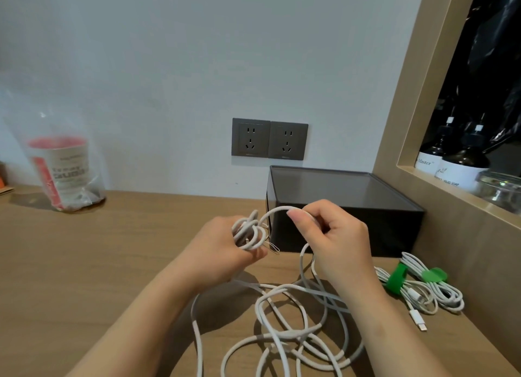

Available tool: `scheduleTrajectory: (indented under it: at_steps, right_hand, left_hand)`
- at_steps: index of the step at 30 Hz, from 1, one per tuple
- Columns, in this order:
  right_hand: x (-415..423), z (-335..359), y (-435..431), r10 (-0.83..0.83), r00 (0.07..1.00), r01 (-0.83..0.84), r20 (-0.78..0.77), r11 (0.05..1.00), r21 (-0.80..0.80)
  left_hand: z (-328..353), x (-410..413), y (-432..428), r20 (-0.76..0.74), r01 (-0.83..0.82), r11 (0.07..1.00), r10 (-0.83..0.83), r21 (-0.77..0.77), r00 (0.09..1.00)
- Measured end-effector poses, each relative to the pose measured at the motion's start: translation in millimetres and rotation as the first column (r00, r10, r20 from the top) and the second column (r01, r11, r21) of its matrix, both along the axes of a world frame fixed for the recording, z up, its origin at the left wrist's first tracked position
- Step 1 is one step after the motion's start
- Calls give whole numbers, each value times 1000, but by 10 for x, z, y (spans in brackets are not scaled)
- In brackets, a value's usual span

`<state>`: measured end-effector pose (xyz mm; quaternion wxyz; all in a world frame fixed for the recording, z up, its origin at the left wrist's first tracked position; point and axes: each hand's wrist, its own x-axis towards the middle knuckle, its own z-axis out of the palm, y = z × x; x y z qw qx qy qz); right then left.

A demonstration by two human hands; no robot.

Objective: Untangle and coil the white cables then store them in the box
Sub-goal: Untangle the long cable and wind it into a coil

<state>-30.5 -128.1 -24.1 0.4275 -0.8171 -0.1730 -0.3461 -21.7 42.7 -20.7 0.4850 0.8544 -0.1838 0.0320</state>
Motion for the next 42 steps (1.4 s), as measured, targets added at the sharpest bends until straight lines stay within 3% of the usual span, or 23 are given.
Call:
scheduleTrajectory:
  at_steps: [3,5,7,10,13,16,18,23,25,27,30,33,39,42]
  right_hand:
    - [19,3,-40,-101,990,83,-99,981,-174]
    - [51,6,-86,-267,950,207,-161,927,-314]
    - [65,24,-148,-433,878,359,-204,878,-318]
    - [47,71,-248,-515,822,518,-243,854,-59]
    - [42,98,-289,-441,877,480,-193,829,286]
    - [56,86,-290,-387,907,416,-166,764,492]
    - [68,68,-312,-389,909,408,-151,750,521]
    - [105,5,-241,-403,888,436,-221,891,128]
    - [48,20,-115,-395,919,395,6,917,51]
    - [16,10,16,-225,968,229,107,973,-23]
    - [4,-23,159,-27,999,19,-39,979,-202]
    - [35,-51,133,-103,980,23,-170,908,-418]
    - [53,-32,-2,-157,937,110,-311,980,-164]
    - [79,-30,-71,-278,913,243,-298,958,-150]
  left_hand:
    - [-3,34,4,16,-165,971,171,-175,985]
    - [-11,98,41,-19,-303,880,318,-366,948]
    - [-15,172,105,-81,-392,760,413,-519,907]
    - [-29,249,181,-217,-458,585,435,-669,874]
    - [-48,267,174,-244,-447,534,409,-718,880]
    - [-27,239,137,-223,-406,565,365,-718,904]
    - [-26,218,113,-191,-385,634,354,-670,915]
    - [-70,202,96,-90,-413,785,422,-462,902]
    - [-84,194,91,-75,-392,833,396,-389,915]
    - [-94,164,65,-74,-333,892,326,-308,942]
    - [-82,110,29,-111,-185,954,163,-234,980]
    - [-56,86,41,-170,-95,961,52,-259,984]
    - [-26,86,69,-158,-104,958,63,-267,985]
    - [2,91,73,-188,-135,890,56,-436,981]
